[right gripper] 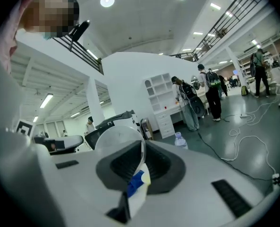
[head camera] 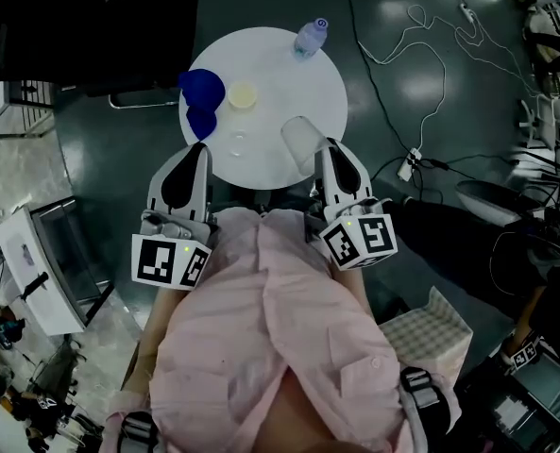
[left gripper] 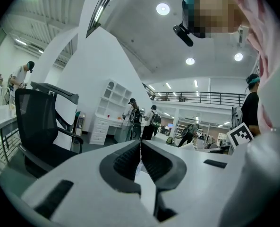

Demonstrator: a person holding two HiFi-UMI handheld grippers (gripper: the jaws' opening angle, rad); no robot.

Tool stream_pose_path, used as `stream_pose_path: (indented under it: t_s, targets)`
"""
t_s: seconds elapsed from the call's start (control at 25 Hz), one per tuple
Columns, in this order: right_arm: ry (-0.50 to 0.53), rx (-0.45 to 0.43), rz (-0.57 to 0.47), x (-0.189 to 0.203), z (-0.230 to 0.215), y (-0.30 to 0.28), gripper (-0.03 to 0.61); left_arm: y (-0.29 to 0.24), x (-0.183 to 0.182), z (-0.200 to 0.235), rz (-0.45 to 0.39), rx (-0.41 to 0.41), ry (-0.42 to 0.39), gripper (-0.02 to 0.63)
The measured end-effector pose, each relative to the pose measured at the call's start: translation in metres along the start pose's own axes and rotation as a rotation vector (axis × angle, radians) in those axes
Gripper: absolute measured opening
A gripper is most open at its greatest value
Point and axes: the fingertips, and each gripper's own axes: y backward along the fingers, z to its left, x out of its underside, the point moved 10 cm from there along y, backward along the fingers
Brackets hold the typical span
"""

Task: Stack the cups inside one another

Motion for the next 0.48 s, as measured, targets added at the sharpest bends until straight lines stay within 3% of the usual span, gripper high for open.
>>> stream_pose_path:
  t_s: [0.16,0.48]
  targets:
    - [0.041,-0.014,-0.001,0.002,0.008,-0.002,0.04,0.002,0.004,0.002,0.005,0.006,0.039,0.018]
    - [0.056,-0.026,0.014,0.001,0.013,-0.009,0.04,0.0,0.003,-0.001,0.003,0.027,0.019,0.019]
